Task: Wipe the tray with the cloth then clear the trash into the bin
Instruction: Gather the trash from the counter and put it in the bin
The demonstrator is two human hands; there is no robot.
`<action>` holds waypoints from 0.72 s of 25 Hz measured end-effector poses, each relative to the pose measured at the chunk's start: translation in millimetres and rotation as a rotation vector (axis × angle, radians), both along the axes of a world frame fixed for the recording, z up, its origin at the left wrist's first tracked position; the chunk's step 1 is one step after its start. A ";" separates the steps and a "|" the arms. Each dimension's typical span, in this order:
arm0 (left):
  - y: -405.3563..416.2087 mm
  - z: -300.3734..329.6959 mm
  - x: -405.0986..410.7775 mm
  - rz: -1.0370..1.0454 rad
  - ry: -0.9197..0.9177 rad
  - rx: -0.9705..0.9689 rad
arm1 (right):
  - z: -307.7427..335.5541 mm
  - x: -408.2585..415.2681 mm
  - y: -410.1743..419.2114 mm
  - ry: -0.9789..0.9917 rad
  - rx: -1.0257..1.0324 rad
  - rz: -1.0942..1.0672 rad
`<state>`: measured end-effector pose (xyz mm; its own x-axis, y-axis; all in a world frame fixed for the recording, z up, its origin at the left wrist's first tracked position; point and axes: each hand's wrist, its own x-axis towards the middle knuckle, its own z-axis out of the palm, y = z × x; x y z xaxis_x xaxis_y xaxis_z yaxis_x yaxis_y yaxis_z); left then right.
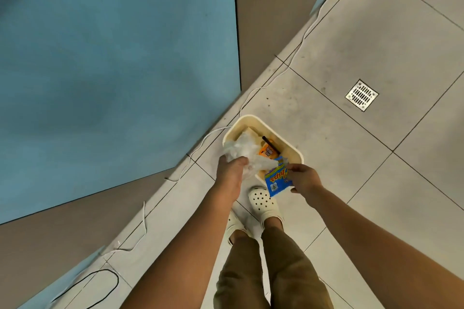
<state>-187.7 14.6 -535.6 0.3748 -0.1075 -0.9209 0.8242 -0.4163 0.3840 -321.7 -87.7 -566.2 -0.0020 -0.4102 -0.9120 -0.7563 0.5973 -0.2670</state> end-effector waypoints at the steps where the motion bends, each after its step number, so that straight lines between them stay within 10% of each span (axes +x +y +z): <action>1: -4.5 -9.8 -0.1 -0.037 -0.018 0.025 | -5.2 2.6 0.3 -0.012 0.019 -0.021; 7: -24.4 -24.7 3.0 -0.276 0.213 0.007 | -18.4 1.6 -17.0 -0.095 0.171 -0.084; 18: 18.4 80.2 12.9 -0.341 -0.122 0.089 | 57.7 -1.5 5.9 -0.146 -0.046 0.235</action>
